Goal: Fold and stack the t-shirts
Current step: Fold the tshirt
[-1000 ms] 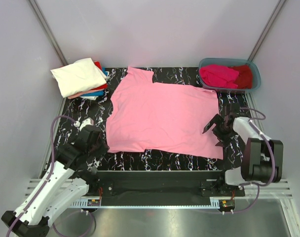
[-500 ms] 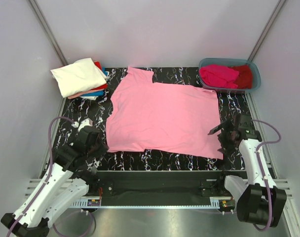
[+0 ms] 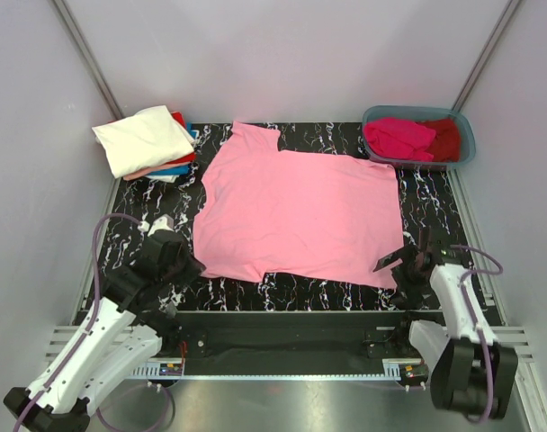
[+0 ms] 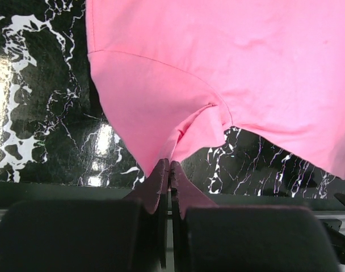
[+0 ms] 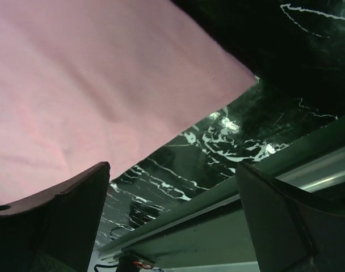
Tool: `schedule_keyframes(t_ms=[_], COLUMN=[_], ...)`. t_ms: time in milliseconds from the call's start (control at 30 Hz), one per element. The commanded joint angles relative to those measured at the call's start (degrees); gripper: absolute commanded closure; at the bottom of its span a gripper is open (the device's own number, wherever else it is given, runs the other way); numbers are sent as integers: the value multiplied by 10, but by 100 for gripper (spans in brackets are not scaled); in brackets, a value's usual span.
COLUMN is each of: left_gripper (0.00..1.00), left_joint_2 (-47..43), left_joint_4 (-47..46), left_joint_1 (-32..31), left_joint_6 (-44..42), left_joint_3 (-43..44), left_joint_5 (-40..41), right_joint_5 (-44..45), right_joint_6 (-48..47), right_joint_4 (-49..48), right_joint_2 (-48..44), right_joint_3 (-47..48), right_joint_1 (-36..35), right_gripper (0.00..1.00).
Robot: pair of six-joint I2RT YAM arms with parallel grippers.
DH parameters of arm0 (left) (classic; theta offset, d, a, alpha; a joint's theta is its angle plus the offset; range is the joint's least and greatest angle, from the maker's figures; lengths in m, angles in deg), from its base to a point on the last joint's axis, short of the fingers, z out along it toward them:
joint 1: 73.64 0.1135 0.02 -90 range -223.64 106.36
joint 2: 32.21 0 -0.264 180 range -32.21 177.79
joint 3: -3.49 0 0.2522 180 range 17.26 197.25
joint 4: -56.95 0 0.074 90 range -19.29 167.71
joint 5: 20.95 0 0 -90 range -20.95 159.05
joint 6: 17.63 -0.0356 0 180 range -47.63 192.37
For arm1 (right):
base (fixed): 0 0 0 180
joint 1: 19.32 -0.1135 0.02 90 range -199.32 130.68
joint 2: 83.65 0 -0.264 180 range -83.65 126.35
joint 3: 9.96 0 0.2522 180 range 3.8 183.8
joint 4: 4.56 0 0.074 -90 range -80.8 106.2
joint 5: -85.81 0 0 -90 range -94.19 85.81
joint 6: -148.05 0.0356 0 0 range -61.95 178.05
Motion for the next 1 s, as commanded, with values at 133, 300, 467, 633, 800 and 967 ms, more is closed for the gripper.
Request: schedule_keyframes(t_ms=[133,300,467,633,800,967], left_gripper=[98,97,97,97,97,97], left_joint_2=[-10,-6,-7,-5,0,-1], left_joint_4=[-47,-51,-52,-54,-58,-36], left_joint_1=[0,0,0,0,0,0], left_joint_6=[-10,-15,-16,-17,-18,-15], left_joint_3=[1,-5,-4,-5,-8,3], left_joint_5=[-12,-15,-14,-11,-11,-6], right_joint_5=[52,82,124,129,123,98], right_joint_6=[5,-12,-10,-10,-12,-27], right_joint_4=[-59,-75,-106,-116,-122,-136], right_joint_2=[97,139,194,225,224,200], right_joint_3=[2,28,48,53,51,38], right_joint_1=[-4,-4,-4,-4,-4,-4], right_gripper=[4,26,55,64,90,100])
